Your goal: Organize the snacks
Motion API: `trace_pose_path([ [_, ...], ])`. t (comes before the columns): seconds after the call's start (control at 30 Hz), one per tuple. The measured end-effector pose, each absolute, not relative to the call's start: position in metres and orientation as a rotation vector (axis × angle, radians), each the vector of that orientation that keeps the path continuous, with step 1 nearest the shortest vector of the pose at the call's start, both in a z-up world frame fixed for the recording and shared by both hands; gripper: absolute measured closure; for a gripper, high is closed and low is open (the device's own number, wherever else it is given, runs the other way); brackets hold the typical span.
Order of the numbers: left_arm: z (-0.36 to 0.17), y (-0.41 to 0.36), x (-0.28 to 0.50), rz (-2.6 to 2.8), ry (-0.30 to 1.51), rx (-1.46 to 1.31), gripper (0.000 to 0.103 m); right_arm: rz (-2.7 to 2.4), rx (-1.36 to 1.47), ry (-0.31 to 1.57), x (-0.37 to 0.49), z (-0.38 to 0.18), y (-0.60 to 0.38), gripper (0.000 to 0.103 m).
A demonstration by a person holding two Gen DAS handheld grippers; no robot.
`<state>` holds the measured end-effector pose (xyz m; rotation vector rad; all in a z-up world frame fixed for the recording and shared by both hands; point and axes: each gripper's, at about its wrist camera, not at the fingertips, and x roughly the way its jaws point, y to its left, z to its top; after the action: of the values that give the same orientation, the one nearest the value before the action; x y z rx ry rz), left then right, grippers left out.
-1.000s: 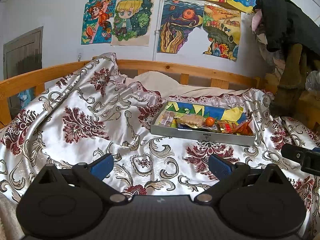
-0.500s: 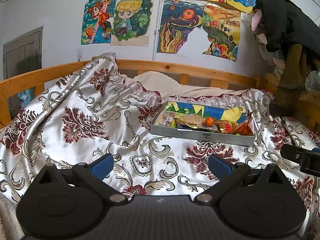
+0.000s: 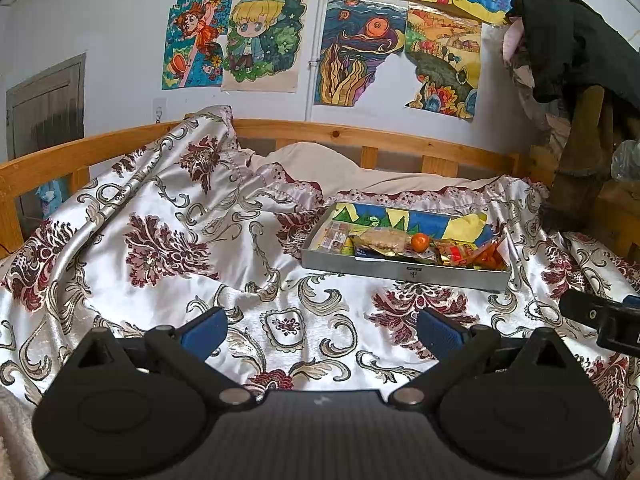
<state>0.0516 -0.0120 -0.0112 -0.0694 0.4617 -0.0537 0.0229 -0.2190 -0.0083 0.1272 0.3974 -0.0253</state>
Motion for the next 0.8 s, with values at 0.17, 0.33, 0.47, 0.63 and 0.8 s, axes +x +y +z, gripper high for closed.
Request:
trace_pose_path([
  [0.17,-0.0108,-0.0134,0.0510,-0.039,0.460,-0.050,0.000,-0.026,0.129,0.398,0.0233,-0.0089,-0.2181,0.001],
  [0.33,-0.0102,-0.0134,0.0515,-0.010,0.464,-0.036,0.000,-0.026,0.128,0.398,0.0233,-0.0089,-0.2178,0.001],
  [0.47,-0.0103,-0.0137,0.0518,-0.007,0.468,-0.032,0.000,-0.026,0.128,0.398,0.0231,-0.0087,-0.2181,0.001],
  [0.63,-0.0104,-0.0140,0.0517,-0.011,0.468,-0.030,0.000,-0.026,0.128,0.398,0.0232,-0.0088,-0.2171,0.001],
  [0.8,-0.0106,-0.0145,0.0512,-0.013,0.468,-0.031,0.000,-0.026,0.128,0.399,0.0231,-0.0086,-0.2175,0.001],
])
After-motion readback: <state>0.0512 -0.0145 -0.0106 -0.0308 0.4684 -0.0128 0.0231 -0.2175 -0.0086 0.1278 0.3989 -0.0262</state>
